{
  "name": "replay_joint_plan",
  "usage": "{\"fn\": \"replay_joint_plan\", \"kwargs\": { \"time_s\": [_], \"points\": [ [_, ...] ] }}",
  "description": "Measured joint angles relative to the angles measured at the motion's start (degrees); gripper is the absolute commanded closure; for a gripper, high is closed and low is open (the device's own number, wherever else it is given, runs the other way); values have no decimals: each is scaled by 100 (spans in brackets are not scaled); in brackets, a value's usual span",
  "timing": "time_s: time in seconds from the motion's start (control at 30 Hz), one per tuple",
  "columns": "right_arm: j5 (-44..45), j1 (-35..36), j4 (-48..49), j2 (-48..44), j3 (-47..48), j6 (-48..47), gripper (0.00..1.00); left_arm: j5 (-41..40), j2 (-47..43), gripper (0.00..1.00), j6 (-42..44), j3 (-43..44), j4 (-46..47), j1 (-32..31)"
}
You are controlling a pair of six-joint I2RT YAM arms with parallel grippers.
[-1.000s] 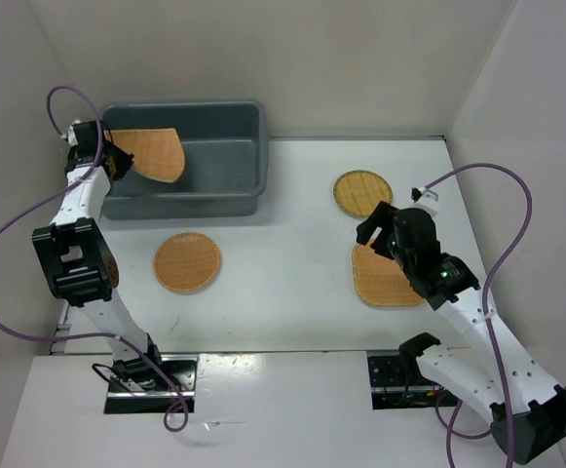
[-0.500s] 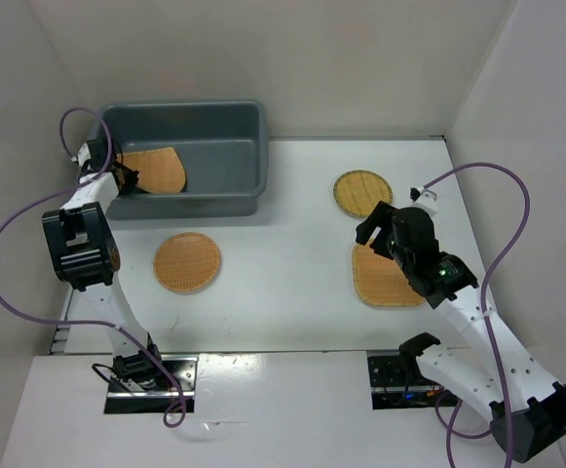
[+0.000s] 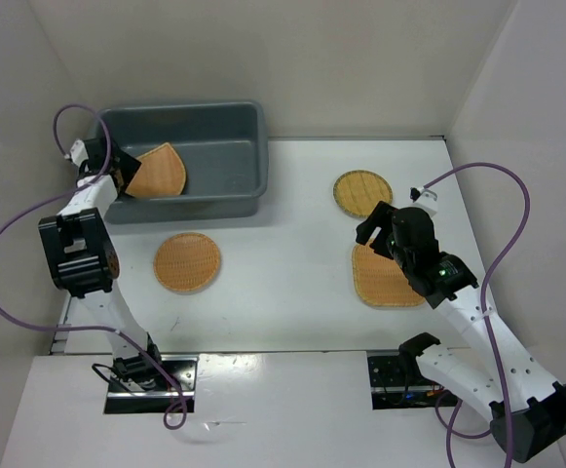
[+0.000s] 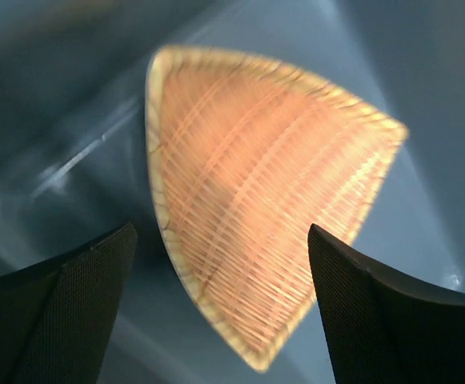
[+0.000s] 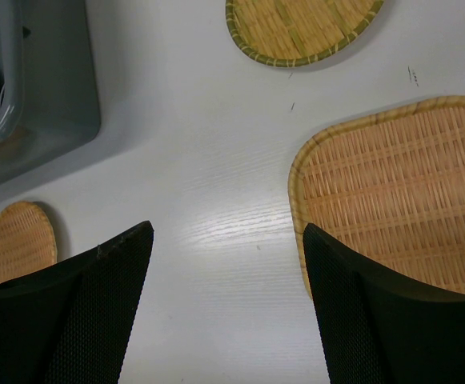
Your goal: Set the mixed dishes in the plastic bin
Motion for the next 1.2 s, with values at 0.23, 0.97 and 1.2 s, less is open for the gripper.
{"fn": "replay_joint_plan", "kwargs": {
  "time_s": [0.23,0.97,1.2],
  "points": [
    [-2,0,0,2,0,0,19,96,-1375,4,603,247,-105,2],
    [-66,0,2,2,0,-13,19,299,-4485,22,599,-3504,-2413,-1550],
    [-72,0,2,2,0,-22,19,-280,-4529,22,63,-3832,-2623,-1550]
  ]
}}
